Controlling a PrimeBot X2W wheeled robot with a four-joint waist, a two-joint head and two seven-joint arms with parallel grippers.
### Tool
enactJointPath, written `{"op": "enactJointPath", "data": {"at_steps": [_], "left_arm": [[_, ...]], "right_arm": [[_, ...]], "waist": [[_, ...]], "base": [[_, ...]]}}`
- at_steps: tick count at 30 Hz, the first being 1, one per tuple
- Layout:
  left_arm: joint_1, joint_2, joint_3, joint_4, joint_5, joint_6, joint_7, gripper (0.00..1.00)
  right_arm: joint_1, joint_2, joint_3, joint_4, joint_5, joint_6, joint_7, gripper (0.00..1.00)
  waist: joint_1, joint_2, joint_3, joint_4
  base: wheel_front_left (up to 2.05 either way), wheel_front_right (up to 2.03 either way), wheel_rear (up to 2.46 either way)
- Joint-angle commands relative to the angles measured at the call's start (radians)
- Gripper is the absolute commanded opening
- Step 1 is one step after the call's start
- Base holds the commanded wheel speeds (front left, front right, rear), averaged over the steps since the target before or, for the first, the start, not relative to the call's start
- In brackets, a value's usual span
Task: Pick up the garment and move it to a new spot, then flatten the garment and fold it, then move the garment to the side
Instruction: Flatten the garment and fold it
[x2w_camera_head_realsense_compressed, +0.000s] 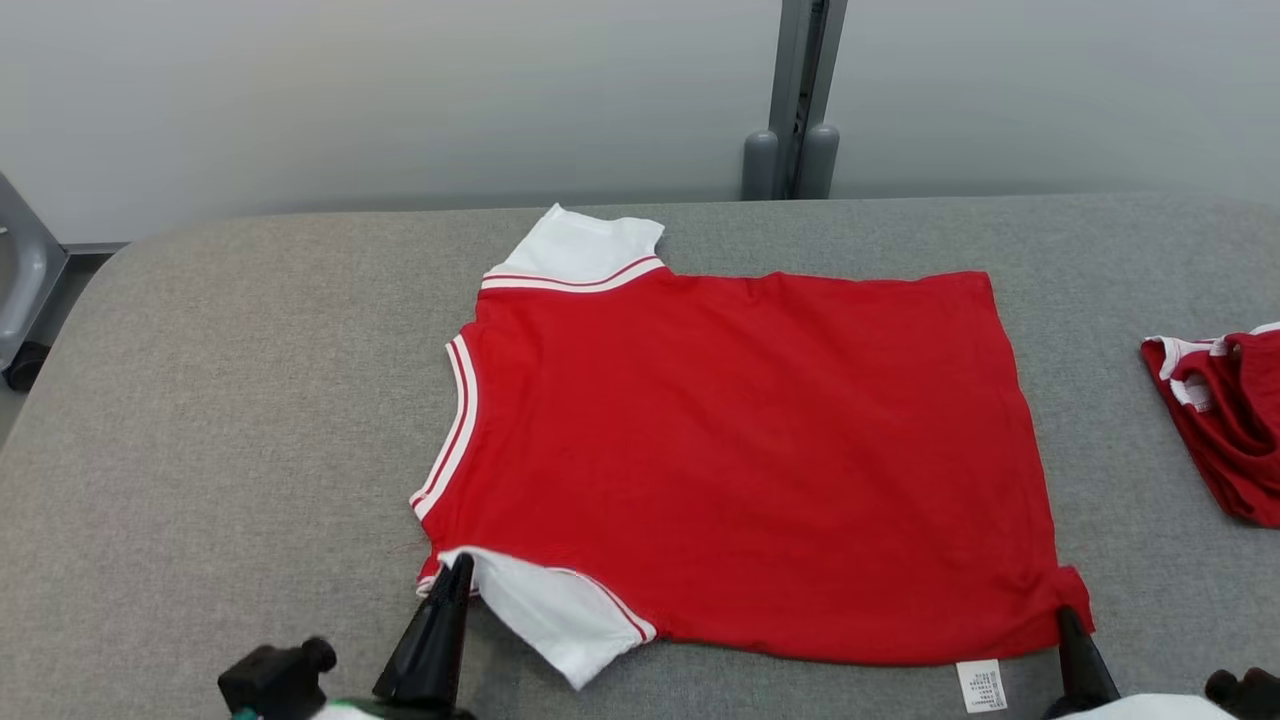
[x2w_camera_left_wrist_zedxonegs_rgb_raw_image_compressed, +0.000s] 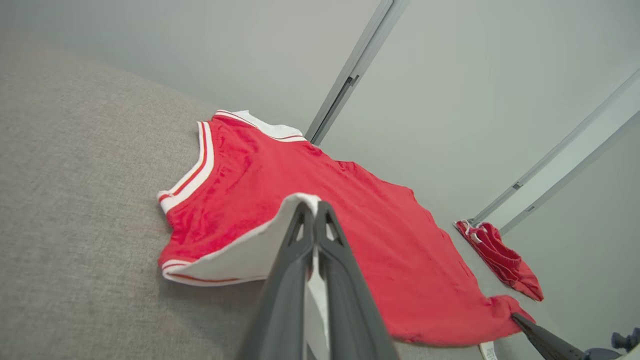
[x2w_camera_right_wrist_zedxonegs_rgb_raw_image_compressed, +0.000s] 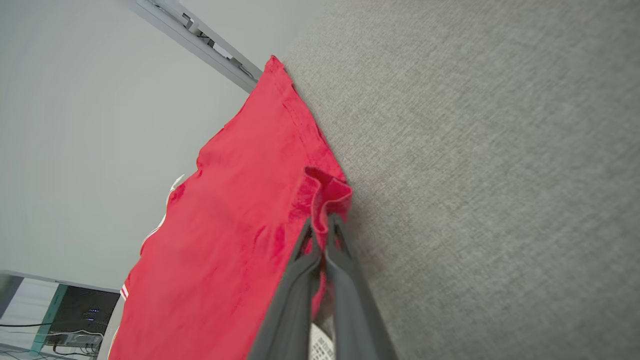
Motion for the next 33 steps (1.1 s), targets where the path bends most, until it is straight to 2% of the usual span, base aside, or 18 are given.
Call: {"op": "enactJointPath", "data": {"at_steps": [1, 7, 14, 22, 33], "left_arm": [[-0.035, 0.0, 0.002, 0.009, 0.006, -0.007, -0.003, 0.0], [-0.21, -0.027, -0.01, 0.117, 0.007, -0.02, -0.014, 0.0], [-0.344, -0.051, 0.015, 0.217, 0.025, -0.028, -0.027, 0.0], [-0.406, -0.084, 0.113, 0.237, 0.065, -0.031, -0.028, 0.0], [-0.489, -0.096, 0.138, 0.352, 0.101, -0.031, -0.028, 0.0]], "right_arm": [[-0.015, -0.004, 0.003, 0.005, 0.014, 0.002, 0.007, 0.0], [-0.085, -0.005, 0.029, 0.023, 0.095, 0.002, 0.011, 0.0], [-0.151, -0.005, 0.062, -0.037, 0.218, 0.002, -0.015, 0.0], [-0.217, -0.004, 0.054, -0.011, 0.255, 0.002, -0.068, 0.0], [-0.33, -0.003, 0.078, 0.124, 0.245, 0.002, -0.093, 0.0]], "waist": [[0.0001, 0.0, 0.005, 0.0], [0.0001, 0.0, 0.042, -0.011], [0.0001, 0.0, 0.099, -0.031], [0.0001, 0.0, 0.141, -0.036], [0.0001, 0.0, 0.183, -0.046]], "base": [[0.0, 0.0, 0.0], [0.0, 0.0, 0.0], [0.0, 0.0, 0.0], [0.0, 0.0, 0.0], [0.0, 0.0, 0.0]]}}
